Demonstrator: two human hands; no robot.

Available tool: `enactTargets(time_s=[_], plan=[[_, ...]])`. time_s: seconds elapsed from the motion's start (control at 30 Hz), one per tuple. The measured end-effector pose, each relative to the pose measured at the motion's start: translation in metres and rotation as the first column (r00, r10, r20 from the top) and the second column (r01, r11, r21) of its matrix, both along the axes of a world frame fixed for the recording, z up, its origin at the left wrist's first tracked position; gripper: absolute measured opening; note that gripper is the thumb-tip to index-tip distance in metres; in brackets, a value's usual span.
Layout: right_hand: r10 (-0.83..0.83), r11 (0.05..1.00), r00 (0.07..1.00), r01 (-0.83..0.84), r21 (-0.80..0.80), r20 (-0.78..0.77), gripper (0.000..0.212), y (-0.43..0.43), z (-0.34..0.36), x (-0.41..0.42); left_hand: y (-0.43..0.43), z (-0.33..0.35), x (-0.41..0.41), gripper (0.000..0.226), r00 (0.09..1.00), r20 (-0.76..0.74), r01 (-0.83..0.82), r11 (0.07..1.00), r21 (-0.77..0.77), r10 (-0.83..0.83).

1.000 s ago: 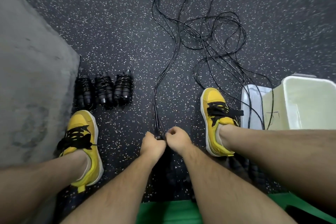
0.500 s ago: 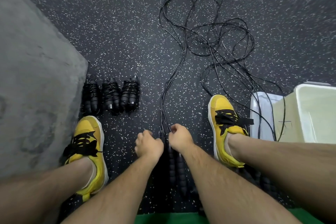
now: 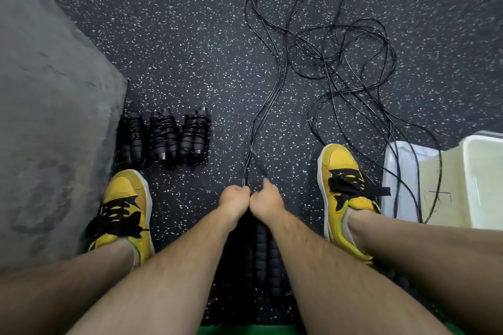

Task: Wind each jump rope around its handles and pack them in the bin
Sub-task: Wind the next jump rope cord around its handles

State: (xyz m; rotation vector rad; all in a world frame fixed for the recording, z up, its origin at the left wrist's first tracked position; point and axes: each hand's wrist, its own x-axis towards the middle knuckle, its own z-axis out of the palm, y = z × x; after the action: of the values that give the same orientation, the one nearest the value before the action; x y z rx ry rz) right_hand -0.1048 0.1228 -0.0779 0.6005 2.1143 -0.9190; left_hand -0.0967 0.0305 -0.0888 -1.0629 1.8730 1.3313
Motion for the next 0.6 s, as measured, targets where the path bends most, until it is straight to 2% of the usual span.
enactTargets(time_s=[0.07,0.13,0.17,0.23,0.3,0.37,0.47,0.6], plan=[[-0.066,0.997,0.998,0.066,0.029,0.017,0.067,-0.002,0.004,-0.001,-0.001,0.011,0.0,0.024,0.998,-0.018,-0.058,0.998,0.007,0.058],[-0.096,0.995,0.995,0.096,0.011,0.0,0.046,-0.004,0.006,-0.003,-0.003,0.021,0.0,0.024,0.995,-0.039,-0.09,0.994,0.061,0.092],[-0.126,0.992,0.992,0.125,-0.033,-0.019,0.038,-0.005,0.011,-0.002,-0.004,0.029,0.001,0.026,0.995,-0.046,-0.086,0.993,0.084,0.09],[-0.22,0.96,0.975,0.211,-0.187,-0.032,0.034,-0.009,0.026,-0.003,-0.005,0.046,0.006,0.03,0.994,-0.067,-0.079,0.981,0.178,0.092],[-0.285,0.918,0.957,0.259,-0.299,-0.046,0.031,-0.013,0.045,-0.007,-0.007,0.065,0.014,0.035,0.988,-0.072,-0.102,0.925,0.365,0.137],[-0.366,0.868,0.929,0.321,-0.378,-0.052,0.03,-0.021,0.063,-0.014,-0.014,0.084,0.023,0.039,0.995,-0.051,-0.049,0.874,0.484,0.084],[-0.501,0.798,0.861,0.421,-0.43,-0.087,0.024,-0.03,0.093,-0.025,-0.026,0.114,0.034,0.032,0.996,0.0,0.072,0.839,0.539,-0.086],[-0.501,0.773,0.859,0.388,-0.501,-0.107,0.018,-0.031,0.147,-0.03,-0.036,0.156,0.032,0.033,0.998,-0.051,0.056,0.798,0.6,-0.032]])
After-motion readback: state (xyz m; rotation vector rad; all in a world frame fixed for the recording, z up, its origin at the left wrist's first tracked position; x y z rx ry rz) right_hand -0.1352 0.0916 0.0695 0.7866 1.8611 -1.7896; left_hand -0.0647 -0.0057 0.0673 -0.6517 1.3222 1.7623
